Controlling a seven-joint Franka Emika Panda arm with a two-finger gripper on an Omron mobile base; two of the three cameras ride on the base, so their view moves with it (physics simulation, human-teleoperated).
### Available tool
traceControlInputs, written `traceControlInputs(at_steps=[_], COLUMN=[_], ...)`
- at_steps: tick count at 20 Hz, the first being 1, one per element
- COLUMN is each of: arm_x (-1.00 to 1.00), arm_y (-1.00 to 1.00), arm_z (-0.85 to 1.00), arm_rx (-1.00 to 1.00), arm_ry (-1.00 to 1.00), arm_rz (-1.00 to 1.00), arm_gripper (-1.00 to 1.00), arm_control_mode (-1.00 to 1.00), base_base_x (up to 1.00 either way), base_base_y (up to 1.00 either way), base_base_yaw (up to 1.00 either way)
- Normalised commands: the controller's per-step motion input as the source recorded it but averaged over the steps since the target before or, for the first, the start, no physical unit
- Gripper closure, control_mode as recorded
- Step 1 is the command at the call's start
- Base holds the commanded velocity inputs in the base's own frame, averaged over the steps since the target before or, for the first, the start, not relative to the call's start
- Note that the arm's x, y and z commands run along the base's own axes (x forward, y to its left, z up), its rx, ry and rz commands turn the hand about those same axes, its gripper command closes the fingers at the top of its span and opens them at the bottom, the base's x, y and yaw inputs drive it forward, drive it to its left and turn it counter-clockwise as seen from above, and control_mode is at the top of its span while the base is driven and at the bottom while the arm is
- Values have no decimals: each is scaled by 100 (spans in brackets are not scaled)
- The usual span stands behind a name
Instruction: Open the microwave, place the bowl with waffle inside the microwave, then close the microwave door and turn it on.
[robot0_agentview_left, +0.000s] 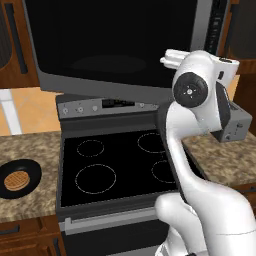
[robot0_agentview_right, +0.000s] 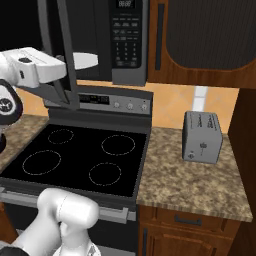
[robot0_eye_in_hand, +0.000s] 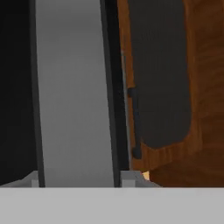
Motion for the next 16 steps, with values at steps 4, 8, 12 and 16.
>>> traceControlInputs(at_steps=[4, 8, 12, 16], arm_x=[-100, -100, -100, -100], arm_y=[25, 46, 80, 85], arm_z=[-26, -26, -28, -30], arm_rx=[-3, -6, -12, -15], arm_ry=[-38, -35, -27, -21], arm_rz=[-28, -30, -33, -33], arm_gripper=[100, 100, 100, 100], arm_control_mode=[-100, -100, -100, -100], base_base_x=[0, 0, 0, 0], base_base_y=[0, 0, 0, 0], base_base_yaw=[0, 0, 0, 0])
